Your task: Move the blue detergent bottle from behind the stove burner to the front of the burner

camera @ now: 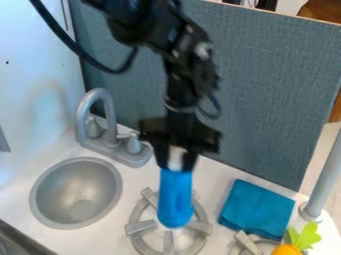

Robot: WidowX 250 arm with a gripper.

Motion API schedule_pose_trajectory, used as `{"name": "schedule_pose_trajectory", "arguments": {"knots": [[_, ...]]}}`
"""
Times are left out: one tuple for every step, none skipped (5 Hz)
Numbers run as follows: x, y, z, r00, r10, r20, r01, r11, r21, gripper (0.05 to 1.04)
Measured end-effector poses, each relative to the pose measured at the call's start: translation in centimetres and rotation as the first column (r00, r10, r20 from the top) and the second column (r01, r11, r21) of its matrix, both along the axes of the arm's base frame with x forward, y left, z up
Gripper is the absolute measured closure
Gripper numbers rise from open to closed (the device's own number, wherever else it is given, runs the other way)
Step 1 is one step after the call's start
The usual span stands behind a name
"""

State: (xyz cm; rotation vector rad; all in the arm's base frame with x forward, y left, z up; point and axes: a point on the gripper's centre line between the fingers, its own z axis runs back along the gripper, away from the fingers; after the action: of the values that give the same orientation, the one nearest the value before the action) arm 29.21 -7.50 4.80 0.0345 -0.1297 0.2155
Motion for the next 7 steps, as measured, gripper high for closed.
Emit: {"name": "schedule_pose_trajectory", "arguments": {"knots": [[-0.2, -2.8, -0.6, 0.995, -0.092, 0.041, 0.092, 0.996, 0.019, 0.577], [-1.1, -5.2, -3.6, 0.988, -0.152, 0.008, 0.151, 0.987, 0.058, 0.577], [-0.4, -6.9, -5.1, 0.986, -0.168, 0.008, 0.168, 0.984, 0.052, 0.577], [0.0, -7.6, -5.6, 0.985, -0.172, 0.015, 0.172, 0.985, 0.027, 0.577], [0.5, -7.9, -5.7, 0.981, -0.186, 0.047, 0.185, 0.983, 0.017, 0.577], [0.8, -7.9, -5.8, 0.980, -0.192, 0.052, 0.191, 0.981, 0.026, 0.577], [0.0, -7.4, -5.9, 0.978, -0.201, 0.056, 0.199, 0.979, 0.028, 0.577]]}}
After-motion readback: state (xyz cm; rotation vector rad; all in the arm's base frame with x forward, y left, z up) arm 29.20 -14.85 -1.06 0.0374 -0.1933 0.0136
